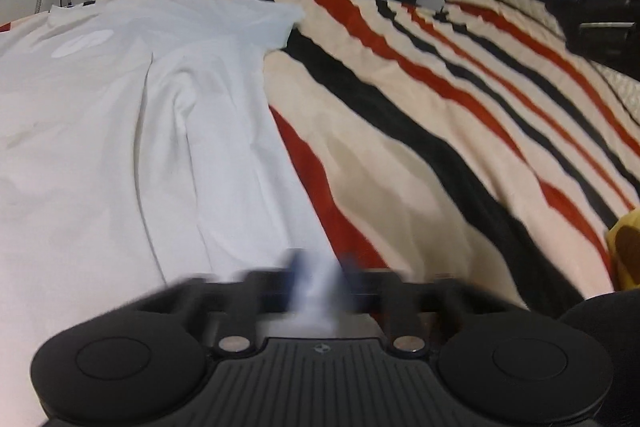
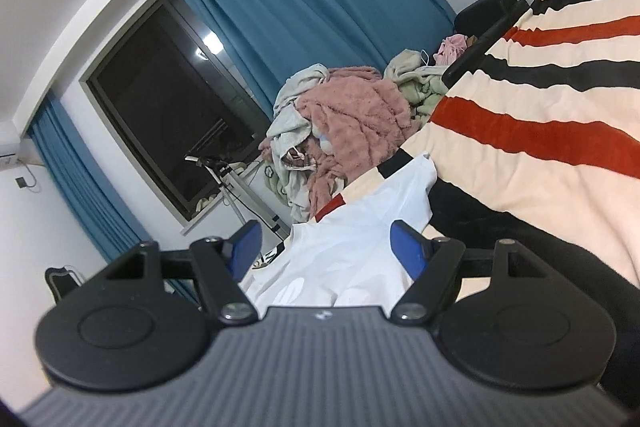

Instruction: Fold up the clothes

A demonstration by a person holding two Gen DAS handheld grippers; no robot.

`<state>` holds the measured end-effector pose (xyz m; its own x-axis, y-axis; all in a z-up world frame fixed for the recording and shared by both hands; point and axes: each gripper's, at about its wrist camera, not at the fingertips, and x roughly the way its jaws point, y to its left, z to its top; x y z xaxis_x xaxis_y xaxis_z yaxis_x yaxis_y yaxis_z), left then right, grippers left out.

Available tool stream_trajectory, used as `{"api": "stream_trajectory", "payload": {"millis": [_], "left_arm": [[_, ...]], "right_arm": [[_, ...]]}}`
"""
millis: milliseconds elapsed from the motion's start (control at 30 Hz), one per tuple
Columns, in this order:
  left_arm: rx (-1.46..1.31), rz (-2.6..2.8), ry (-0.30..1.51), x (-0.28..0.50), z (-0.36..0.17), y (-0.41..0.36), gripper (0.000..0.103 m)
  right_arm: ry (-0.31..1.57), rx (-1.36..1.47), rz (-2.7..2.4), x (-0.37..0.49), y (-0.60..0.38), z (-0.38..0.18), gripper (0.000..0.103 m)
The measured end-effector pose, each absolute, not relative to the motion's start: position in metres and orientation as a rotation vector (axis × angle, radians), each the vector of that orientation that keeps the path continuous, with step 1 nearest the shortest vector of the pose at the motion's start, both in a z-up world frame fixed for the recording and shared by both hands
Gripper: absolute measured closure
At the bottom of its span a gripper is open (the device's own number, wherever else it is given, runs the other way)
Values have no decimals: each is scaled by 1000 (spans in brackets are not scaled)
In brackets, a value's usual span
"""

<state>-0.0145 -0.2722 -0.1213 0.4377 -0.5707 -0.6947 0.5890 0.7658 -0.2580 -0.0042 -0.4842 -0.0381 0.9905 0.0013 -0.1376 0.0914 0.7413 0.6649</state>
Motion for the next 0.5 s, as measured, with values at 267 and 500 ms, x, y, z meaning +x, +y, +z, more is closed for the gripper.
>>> {"api": "stream_trajectory", "payload": {"millis": [267, 500], "left_arm": [[-125, -858, 907, 2, -113, -292, 103], [-34, -849, 915, 5, -114, -299, 66]], "right_arm": [[50, 737, 29, -14, -482, -34, 29], [76, 694, 64, -11, -475, -32, 29]]}}
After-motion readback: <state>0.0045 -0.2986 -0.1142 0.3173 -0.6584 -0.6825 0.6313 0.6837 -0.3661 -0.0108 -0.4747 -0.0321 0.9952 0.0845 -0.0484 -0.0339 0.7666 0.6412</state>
